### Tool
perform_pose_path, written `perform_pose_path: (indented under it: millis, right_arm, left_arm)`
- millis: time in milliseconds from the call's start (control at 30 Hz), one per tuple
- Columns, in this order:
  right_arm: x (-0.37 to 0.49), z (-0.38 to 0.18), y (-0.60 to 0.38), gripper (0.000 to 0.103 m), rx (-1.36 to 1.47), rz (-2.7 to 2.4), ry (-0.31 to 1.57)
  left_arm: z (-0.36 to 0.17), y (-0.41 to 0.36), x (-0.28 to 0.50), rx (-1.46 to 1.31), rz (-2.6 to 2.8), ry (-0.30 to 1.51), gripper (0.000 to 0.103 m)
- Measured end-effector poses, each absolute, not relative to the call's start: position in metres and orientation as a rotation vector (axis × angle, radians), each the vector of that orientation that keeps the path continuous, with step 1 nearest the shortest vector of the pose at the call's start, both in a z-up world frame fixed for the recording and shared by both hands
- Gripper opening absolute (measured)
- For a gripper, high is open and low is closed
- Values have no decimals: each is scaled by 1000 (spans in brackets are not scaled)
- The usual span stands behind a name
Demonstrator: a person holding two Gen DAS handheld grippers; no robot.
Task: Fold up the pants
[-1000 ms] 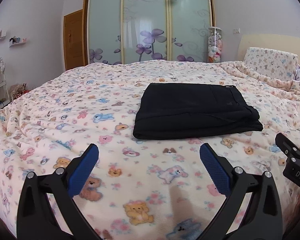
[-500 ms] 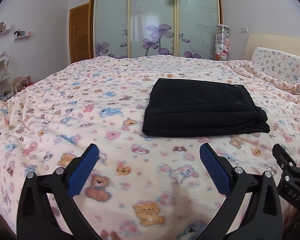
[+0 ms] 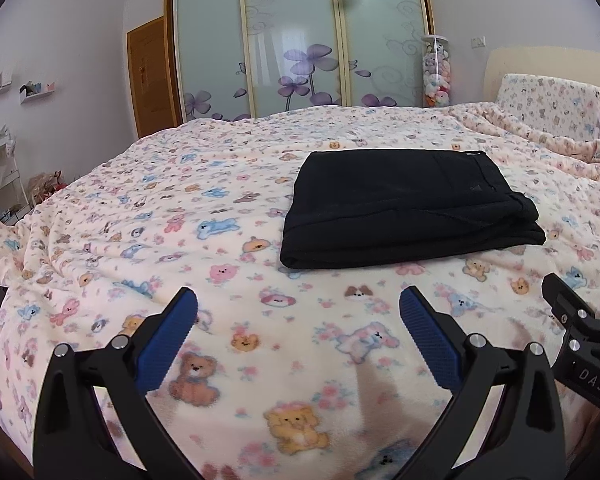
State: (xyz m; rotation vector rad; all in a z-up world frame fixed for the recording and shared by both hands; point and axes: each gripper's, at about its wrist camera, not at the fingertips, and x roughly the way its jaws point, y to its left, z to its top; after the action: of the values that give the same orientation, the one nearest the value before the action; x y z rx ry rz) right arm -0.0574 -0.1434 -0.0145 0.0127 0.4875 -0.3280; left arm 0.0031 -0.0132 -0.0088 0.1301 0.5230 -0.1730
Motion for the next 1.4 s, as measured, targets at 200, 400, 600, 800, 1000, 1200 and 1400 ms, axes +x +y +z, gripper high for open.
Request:
perform_pose_path:
  millis: [200,400,600,800,1000,1200,1400]
  right_arm:
    - [-57,-15,-145,102,12,-329,490]
    - [-57,-17,-146,102,16,-331,494]
    - [-56,-18,-147,102,15,-329,497]
    - [-56,-17,-147,102,16,-330,496]
    - [-56,-18,-148,102,15,-330,498]
    - [-55,-17,-148,102,15,-330,497]
    - [-55,-18,-149,102,15,-328,498]
  left_arm:
    - [-9,-10,6,114,-170,533,101]
    - [-9,-9,6,109,-177,534,101]
    - [-9,-14,3,136,-173,525,101]
    - [-9,-16,3,145,-174,523,101]
    - [-9,-17,3,152,-171,522,101]
    - [-9,-17,2,152,-172,521,101]
    - [-9,-17,2,150,-172,522,101]
